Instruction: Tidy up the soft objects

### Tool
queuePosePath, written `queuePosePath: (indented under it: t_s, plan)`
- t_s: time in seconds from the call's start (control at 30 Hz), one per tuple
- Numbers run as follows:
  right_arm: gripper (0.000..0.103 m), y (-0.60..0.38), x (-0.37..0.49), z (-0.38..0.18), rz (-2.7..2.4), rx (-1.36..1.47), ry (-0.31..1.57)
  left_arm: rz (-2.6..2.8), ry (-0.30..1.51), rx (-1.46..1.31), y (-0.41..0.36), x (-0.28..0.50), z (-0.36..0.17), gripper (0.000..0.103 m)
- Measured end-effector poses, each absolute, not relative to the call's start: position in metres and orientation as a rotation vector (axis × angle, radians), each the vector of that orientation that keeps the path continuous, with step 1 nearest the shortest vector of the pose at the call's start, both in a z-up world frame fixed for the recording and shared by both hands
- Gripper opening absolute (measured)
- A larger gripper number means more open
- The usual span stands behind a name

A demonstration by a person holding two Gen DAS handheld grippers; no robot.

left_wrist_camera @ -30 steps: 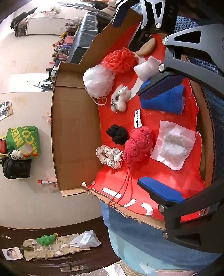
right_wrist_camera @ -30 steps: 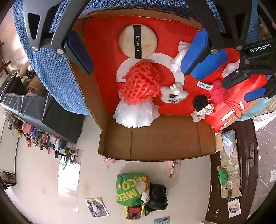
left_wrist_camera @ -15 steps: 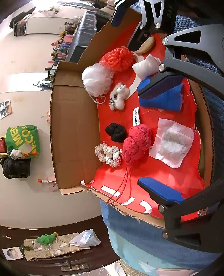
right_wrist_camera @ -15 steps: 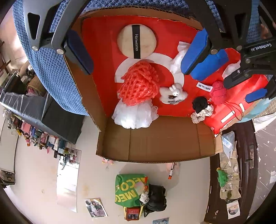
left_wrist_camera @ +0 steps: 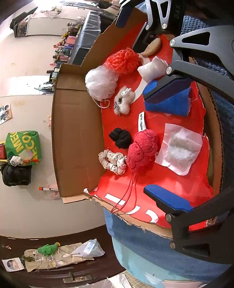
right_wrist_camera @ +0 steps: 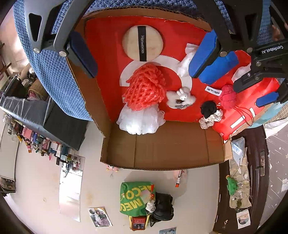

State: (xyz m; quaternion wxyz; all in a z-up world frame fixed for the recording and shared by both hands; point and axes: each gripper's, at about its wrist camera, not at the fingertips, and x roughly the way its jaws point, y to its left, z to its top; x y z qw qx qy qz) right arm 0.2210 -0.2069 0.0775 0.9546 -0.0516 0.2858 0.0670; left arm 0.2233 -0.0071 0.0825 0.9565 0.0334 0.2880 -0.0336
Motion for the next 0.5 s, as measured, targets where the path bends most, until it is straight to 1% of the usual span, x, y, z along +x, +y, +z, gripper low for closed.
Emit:
queuePosePath:
  t_s: [0.5]
  plan:
    - [0.103,-0.2068,0.221,0.0773,0.136,-0.105,0.581,-0.068,0.581,0.07,-0.0078,0.2222,0.0815,0.092]
